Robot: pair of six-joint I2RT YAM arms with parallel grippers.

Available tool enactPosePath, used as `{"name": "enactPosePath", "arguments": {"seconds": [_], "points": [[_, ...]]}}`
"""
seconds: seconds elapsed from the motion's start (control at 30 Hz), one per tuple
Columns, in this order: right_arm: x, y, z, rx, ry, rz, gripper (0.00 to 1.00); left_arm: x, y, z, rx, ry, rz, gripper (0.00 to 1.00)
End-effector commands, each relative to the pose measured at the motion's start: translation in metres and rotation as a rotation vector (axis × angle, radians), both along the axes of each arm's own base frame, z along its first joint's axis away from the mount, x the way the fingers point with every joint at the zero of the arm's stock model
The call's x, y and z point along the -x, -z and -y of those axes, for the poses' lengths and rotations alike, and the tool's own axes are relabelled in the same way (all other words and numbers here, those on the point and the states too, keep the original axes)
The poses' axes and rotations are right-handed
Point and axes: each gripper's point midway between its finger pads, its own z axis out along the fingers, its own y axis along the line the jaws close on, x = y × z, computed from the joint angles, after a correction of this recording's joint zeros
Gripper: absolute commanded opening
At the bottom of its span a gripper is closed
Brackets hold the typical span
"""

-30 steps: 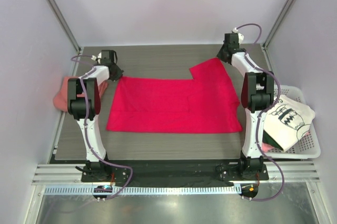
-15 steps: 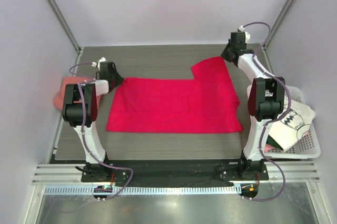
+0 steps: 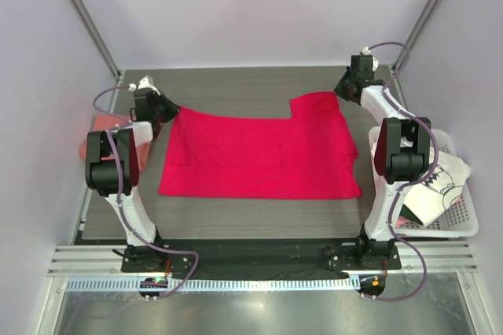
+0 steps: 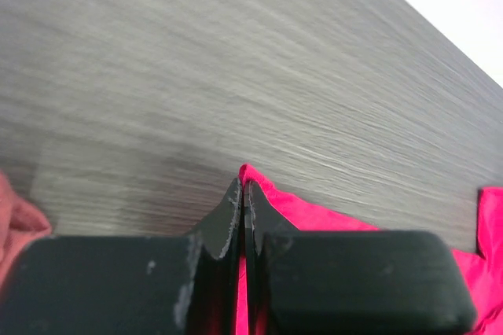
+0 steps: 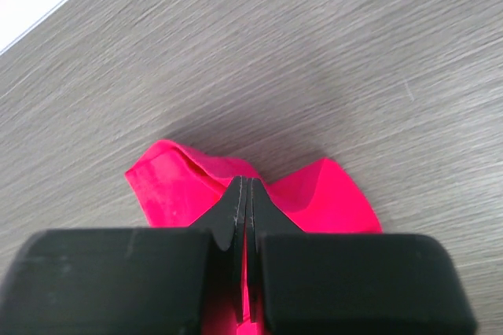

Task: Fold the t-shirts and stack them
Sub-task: Fold the tshirt

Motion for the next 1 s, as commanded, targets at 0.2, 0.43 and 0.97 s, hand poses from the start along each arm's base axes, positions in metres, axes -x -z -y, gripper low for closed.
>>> {"name": "enactPosePath", "arguments": {"seconds": [0.2,0.43,0.97], "points": [[0.018,-0.085,-0.013,-0.026,-0.078,0.162,0.01,0.006,-0.033,0.014,-0.067,0.146,0.09,0.0],[0.046,-0.109,-0.014,-0.006,-0.106,0.181,0.01,0.013,-0.031,0.011,-0.092,0.138,0.079,0.0],[0.094,-0.124,-0.002,0.012,-0.11,0.159,0.01,0.044,-0.033,0.007,-0.147,0.142,0.073,0.0]]}}
